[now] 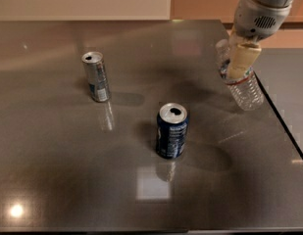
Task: Knock water bottle over
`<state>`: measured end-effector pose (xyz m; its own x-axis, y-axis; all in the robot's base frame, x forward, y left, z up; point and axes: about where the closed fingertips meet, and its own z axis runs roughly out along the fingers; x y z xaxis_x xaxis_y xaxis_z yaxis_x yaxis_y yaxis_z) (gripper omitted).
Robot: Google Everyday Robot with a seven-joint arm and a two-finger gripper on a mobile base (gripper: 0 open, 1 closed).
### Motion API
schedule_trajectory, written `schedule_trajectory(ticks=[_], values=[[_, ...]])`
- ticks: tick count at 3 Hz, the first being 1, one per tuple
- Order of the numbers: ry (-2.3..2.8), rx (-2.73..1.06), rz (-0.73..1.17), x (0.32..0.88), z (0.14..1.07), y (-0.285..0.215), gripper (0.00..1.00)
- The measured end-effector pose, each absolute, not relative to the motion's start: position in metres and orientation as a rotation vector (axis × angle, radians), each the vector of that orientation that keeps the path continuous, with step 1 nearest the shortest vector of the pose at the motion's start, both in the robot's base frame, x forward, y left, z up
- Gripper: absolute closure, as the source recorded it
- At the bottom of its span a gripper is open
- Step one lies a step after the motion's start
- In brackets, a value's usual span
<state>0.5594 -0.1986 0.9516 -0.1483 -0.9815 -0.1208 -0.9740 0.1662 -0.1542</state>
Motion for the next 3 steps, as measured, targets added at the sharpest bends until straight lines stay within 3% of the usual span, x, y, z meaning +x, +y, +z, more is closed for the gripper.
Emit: schedule_trajectory(ticks=[1, 3], values=[[2.254, -1.989, -0.081, 0.558, 0.935, -0.198, 0.82], [2.262, -2.079, -0.073, 0.552, 0.911, -0.192, 0.36]])
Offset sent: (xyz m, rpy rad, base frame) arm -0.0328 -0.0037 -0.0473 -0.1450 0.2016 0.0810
